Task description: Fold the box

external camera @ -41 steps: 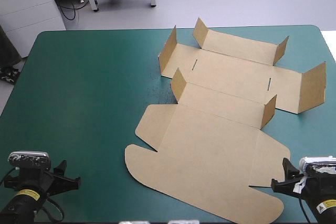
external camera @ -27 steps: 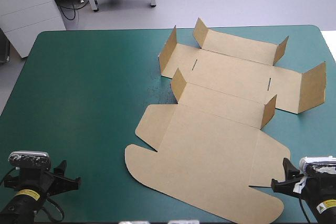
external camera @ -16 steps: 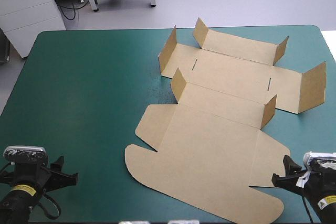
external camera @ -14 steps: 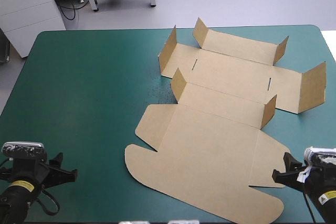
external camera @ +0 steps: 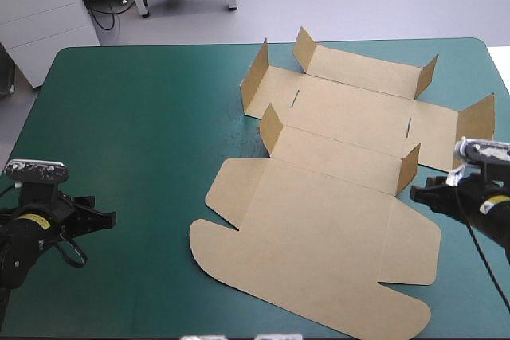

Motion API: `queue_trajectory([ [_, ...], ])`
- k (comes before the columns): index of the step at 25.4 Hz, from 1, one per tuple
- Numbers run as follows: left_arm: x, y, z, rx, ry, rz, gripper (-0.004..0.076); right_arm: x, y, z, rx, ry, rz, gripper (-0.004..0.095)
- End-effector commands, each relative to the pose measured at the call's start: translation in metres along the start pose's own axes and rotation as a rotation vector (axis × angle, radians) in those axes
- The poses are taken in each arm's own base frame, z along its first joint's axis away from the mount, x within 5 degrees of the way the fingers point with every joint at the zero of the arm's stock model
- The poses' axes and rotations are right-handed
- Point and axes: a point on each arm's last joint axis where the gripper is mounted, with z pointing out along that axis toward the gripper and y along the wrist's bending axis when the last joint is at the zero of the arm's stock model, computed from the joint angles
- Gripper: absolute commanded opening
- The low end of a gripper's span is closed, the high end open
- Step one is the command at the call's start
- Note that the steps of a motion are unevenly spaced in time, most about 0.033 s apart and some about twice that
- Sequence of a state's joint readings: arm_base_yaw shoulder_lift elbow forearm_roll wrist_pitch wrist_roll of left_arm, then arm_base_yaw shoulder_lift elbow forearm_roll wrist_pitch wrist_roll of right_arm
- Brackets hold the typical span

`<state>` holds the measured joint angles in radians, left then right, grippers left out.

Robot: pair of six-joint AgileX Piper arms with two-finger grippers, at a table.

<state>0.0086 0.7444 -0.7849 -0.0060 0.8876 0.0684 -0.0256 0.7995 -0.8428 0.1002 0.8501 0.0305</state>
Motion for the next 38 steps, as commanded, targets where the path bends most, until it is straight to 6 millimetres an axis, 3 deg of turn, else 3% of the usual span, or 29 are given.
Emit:
queue_trajectory([
  [1,-0.024,0.002,-0.005,-0.007,-0.057,0.001,0.0292,-0.035,0.002,0.008,0.001,0.008,0.006,0.0497],
  [7,-0.032,0.002,-0.004,-0.008,-0.059,0.018,0.0292,-0.062,0.002,0.047,0.012,0.188,0.038,0.0499],
  [14,-0.032,0.005,-0.004,-0.039,-0.053,0.045,0.0292,-0.079,0.001,0.088,0.013,0.287,0.052,0.0499],
  [25,-0.03,0.005,-0.004,-0.039,-0.029,0.046,0.0292,-0.074,-0.006,0.151,0.037,0.376,0.051,0.049],
  [33,-0.028,0.005,-0.004,-0.037,-0.016,0.044,0.0292,-0.065,-0.005,0.195,-0.009,0.416,0.088,0.0393],
  [34,-0.028,0.005,-0.004,-0.037,-0.016,0.044,0.0292,-0.065,-0.005,0.196,-0.011,0.418,0.08,0.0378],
  [36,-0.028,0.005,-0.004,-0.037,-0.016,0.044,0.0292,-0.063,-0.007,0.198,0.0,0.432,0.066,0.0236],
  [38,-0.028,0.005,-0.004,-0.037,-0.016,0.044,0.0292,-0.063,-0.009,0.198,0.022,0.438,0.035,-0.0008],
])
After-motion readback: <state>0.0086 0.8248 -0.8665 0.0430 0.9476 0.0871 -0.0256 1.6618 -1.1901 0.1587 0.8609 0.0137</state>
